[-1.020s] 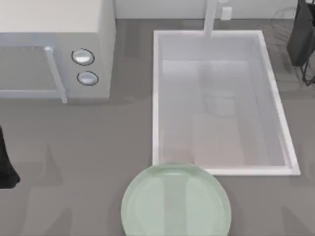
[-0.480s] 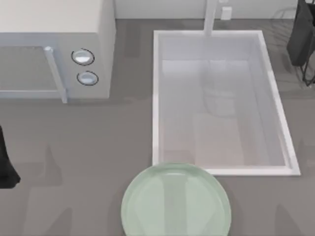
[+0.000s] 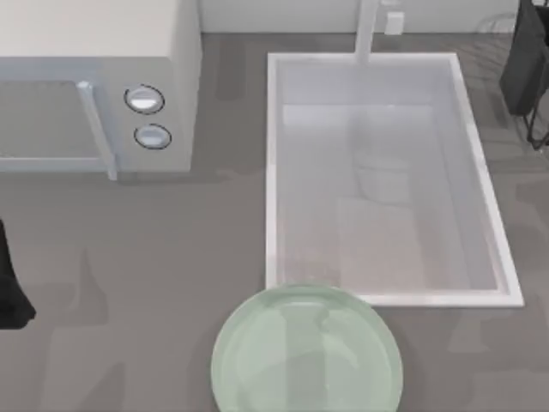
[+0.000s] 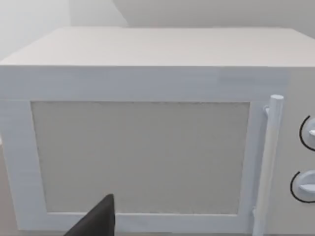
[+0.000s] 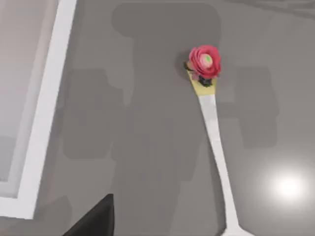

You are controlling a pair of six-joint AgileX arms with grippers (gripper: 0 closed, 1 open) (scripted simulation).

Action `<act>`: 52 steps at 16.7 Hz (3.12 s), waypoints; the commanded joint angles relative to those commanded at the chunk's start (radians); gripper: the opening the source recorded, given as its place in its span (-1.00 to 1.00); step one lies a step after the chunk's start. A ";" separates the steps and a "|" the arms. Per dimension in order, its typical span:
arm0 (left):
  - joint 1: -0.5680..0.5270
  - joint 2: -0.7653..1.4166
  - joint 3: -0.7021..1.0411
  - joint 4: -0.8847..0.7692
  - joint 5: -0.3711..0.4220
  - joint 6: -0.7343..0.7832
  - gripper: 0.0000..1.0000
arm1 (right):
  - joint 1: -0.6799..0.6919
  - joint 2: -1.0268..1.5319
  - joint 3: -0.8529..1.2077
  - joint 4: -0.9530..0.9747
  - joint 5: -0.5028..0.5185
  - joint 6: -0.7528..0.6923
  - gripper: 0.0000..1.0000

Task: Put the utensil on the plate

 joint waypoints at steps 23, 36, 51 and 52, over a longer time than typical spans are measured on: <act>0.000 0.000 0.000 0.000 0.000 0.000 1.00 | -0.074 0.822 0.537 -0.332 -0.001 -0.183 1.00; 0.000 0.000 0.000 0.000 0.000 0.000 1.00 | -0.073 0.928 0.399 -0.085 0.000 -0.182 0.70; 0.000 0.000 0.000 0.000 0.000 0.000 1.00 | -0.073 0.928 0.399 -0.085 0.000 -0.182 -1.00; 0.000 0.000 0.000 0.000 0.000 0.000 1.00 | -0.073 0.928 0.399 -0.085 0.000 -0.182 -1.00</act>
